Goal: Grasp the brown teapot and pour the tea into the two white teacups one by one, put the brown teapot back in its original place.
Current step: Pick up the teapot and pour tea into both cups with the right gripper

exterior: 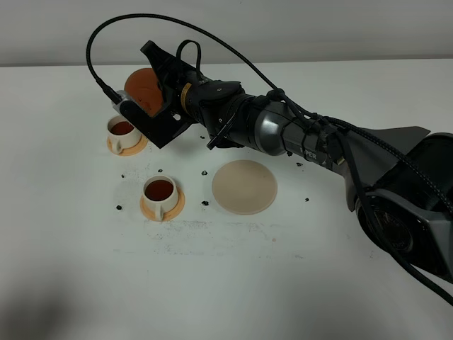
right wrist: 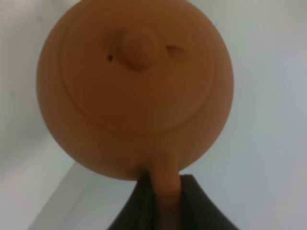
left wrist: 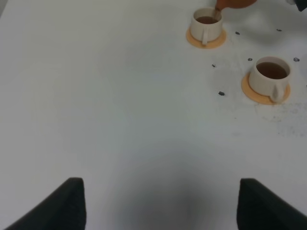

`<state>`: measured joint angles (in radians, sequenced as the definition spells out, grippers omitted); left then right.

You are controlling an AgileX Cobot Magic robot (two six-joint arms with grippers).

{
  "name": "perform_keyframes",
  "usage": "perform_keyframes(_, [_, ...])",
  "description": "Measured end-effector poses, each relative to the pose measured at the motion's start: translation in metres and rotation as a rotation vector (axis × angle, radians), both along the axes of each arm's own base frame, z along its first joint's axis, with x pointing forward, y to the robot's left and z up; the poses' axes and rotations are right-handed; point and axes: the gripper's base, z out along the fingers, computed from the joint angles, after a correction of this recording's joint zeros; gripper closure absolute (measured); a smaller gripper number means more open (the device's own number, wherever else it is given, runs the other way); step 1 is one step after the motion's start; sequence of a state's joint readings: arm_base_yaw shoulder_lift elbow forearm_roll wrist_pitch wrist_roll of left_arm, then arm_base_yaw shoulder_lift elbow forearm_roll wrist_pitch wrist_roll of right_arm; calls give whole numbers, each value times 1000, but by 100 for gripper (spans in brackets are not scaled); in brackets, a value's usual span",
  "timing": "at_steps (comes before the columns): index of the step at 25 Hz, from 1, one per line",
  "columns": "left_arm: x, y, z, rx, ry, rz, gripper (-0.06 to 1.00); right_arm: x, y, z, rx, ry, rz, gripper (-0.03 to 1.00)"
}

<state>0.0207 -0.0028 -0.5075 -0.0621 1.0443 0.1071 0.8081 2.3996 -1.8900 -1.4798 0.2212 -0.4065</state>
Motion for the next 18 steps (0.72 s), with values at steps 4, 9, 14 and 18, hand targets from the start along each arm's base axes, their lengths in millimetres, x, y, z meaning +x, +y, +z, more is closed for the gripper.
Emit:
perform_keyframes(4, [0,0,0,0,0,0,28,0,0,0,-10,-10,5,85])
perform_keyframes(9, [0,0,0,0,0,0,28,0,0,0,-10,-12,4,85])
perform_keyframes(14, [0,0,0,0,0,0,28,0,0,1,-13,-16,5,85])
perform_keyframes(18, [0,0,0,0,0,0,28,0,0,1,-13,-20,6,85])
